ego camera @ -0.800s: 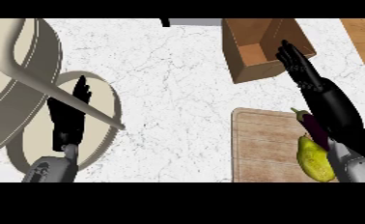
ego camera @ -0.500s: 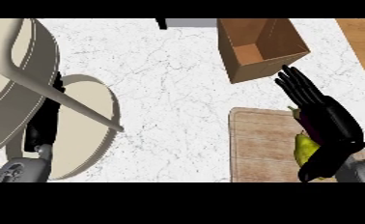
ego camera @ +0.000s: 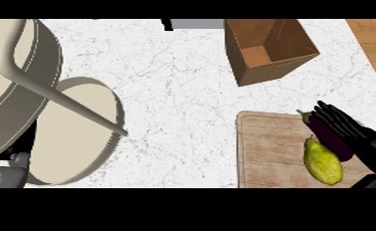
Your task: Pick the pear from the cutting board and place it in the cardboard box
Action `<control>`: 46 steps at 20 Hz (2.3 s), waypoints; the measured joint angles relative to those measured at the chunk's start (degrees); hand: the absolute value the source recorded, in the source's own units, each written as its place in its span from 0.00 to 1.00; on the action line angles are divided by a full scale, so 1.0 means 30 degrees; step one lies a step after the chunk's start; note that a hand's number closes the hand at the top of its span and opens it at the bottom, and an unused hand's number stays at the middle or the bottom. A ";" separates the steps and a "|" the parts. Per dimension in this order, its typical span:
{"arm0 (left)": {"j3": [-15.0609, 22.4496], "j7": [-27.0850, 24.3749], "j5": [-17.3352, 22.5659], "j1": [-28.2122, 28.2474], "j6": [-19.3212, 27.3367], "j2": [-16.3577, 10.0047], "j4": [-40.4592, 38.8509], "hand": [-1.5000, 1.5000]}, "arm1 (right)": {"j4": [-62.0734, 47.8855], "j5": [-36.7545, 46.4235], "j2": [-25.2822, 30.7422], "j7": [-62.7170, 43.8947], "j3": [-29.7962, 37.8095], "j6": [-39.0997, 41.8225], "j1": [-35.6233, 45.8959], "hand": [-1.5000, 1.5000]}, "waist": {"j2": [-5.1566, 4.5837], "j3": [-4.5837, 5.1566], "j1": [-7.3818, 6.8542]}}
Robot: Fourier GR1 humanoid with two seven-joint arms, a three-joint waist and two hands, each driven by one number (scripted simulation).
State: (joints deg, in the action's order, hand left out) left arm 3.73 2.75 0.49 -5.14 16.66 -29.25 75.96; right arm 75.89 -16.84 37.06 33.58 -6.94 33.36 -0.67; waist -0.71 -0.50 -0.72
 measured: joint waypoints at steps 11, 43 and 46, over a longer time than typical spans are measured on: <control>0.0089 -0.0081 -0.0395 -0.0441 -0.0287 -0.0136 -0.0181 0.50 | -0.3436 0.4879 0.3668 0.4307 -0.0806 -0.2032 0.2471 0.00 | 0.0019 0.0030 -0.0510; -0.1318 0.0514 -0.1154 -0.0139 -0.1259 0.0164 0.0156 0.50 | -0.7633 1.4286 0.3233 0.6961 -0.8828 -0.5195 0.8192 0.00 | 0.0251 0.0185 0.0106; -0.1326 0.0341 -0.1379 -0.0106 -0.1175 0.0378 -0.0059 0.50 | -0.7080 1.3889 0.3370 0.7053 -0.9012 -0.5125 0.8051 0.00 | 0.0238 0.0176 0.0143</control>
State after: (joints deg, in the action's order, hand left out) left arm -0.25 3.77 -3.65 -5.46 13.13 -28.12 75.78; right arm 54.64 24.82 47.17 54.73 -33.98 17.98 23.48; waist 0.00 0.02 -0.29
